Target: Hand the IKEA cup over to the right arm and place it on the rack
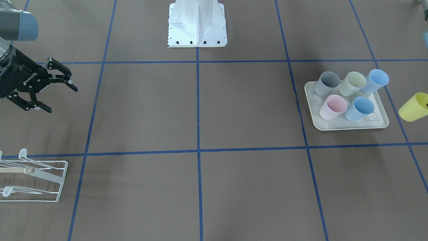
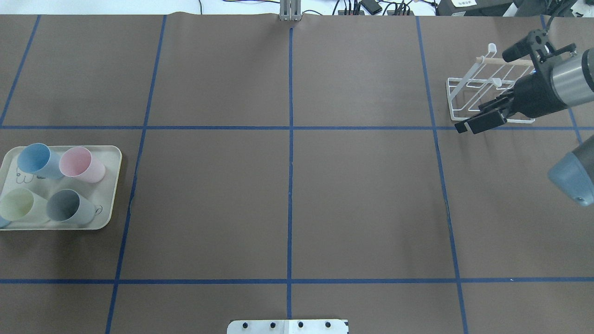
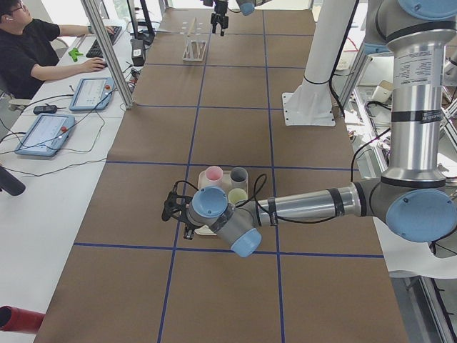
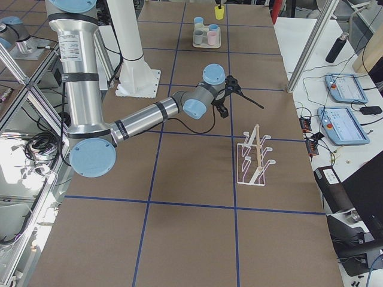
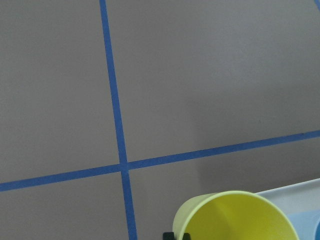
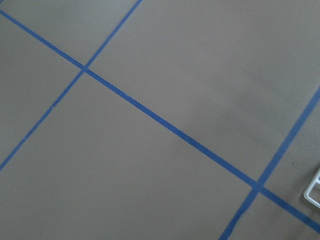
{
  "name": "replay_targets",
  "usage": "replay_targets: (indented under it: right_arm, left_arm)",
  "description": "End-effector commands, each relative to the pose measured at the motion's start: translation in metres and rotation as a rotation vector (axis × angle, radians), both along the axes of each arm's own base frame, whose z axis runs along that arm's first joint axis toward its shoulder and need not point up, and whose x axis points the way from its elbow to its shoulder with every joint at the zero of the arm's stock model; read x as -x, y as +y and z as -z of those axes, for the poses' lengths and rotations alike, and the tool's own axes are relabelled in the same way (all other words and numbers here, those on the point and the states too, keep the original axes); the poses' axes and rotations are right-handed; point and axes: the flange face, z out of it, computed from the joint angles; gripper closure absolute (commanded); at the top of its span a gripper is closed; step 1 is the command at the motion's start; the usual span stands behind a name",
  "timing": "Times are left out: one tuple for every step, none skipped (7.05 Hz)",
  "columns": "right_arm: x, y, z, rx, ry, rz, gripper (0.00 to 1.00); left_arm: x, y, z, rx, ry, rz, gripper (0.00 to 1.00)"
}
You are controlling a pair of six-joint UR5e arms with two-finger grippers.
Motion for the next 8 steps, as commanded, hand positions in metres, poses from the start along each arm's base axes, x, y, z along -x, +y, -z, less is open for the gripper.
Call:
replay_targets:
  right_arm:
    - [0.057, -0.01, 0.035, -0.168, -0.019, -0.04, 0.0]
    - [0.114, 0.006, 0.067, -0.264, -0.046, -0.047, 0.0]
    - [0.155, 0.001, 0.101, -0.301, -0.062, -0.07, 0.0]
    - [0.189, -0.023, 0.126, -0.268, -0.081, -0.075, 0.0]
    - [0.219, -0.022, 0.141, -0.224, -0.109, -0.068, 0.03]
    - [0.234, -0.012, 0.149, -0.25, -0.116, -0.054, 0.04]
    - [0.253, 0.006, 0.164, -0.329, -0.156, -0.035, 0.04]
    - [0.264, 0.018, 0.164, -0.401, -0.201, -0.009, 0.04]
  left_arm:
    - [0.014, -0.034, 0.085, 0.148, 0.184, 0.053, 1.0]
    - [0.01, -0.041, 0.144, 0.225, 0.268, 0.12, 1.0]
    - [-0.011, -0.041, 0.196, 0.297, 0.34, 0.137, 1.0]
    - [-0.071, -0.034, 0.239, 0.391, 0.388, 0.074, 1.0]
    - [-0.115, -0.04, 0.286, 0.506, 0.444, 0.055, 1.0]
    - [-0.154, -0.045, 0.33, 0.601, 0.488, 0.029, 1.0]
    - [-0.198, -0.039, 0.36, 0.573, 0.492, -0.044, 1.0]
    - [-0.237, -0.022, 0.378, 0.508, 0.505, -0.149, 1.0]
